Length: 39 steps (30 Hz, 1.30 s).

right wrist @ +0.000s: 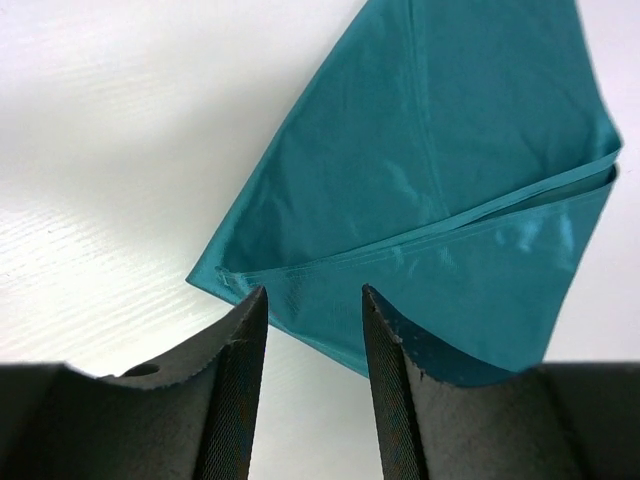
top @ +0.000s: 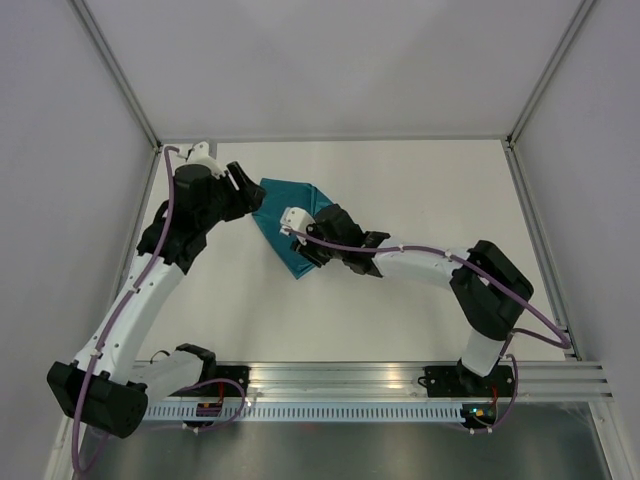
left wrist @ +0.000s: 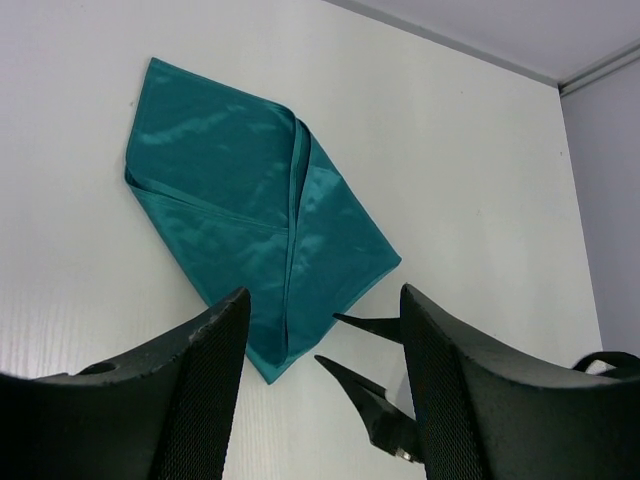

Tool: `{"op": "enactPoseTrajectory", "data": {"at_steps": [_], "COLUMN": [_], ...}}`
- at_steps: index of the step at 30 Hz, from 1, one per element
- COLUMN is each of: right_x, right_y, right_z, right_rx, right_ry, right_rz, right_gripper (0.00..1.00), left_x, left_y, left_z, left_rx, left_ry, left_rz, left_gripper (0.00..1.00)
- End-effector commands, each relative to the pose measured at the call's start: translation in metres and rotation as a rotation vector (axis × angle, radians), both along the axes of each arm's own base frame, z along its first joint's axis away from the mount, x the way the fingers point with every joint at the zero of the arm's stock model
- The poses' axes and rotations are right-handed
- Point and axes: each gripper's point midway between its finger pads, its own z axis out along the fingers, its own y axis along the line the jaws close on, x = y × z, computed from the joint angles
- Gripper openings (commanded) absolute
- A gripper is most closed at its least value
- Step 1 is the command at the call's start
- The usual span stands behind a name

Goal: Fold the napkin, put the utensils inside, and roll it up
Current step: Fold the napkin, then roll the napkin with the utensil

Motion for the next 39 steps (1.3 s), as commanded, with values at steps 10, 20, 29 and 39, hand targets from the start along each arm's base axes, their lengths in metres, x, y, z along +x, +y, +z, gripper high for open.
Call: {"op": "enactPoseTrajectory", "data": {"at_steps": [10, 20, 29, 39], "right_x": [0.081, 0.102, 0.097, 0.089], "right_y": [-0.080, -0.112, -0.116, -0.126], "right_z": [0.023, -0.014, -0.049, -0.063], "right_rx": [0.069, 0.046, 0.035, 0.022], "right_ry": [0.113, 0.321, 0.459, 0.517], "right_rz": [-0.261, -0.270, -0.260, -0.282], "right_gripper": [0.47, 0.47, 0.48, 0.48], "left_x": [0.032, 0.053, 0.056, 0.071], "left_y": [-0.006, 0.019, 0.030, 0.020], "left_z": [-0.088, -0.167, -0.218, -0.249], "left_rx": [-0.129, -0.154, -0.128, -0.111], "left_ry": [0.156, 0.295, 0.396, 0.468], "left_rz": [0.139, 0.336, 0.395, 0.364], "left_gripper": [0.57, 0.42, 0.37, 0.37]}}
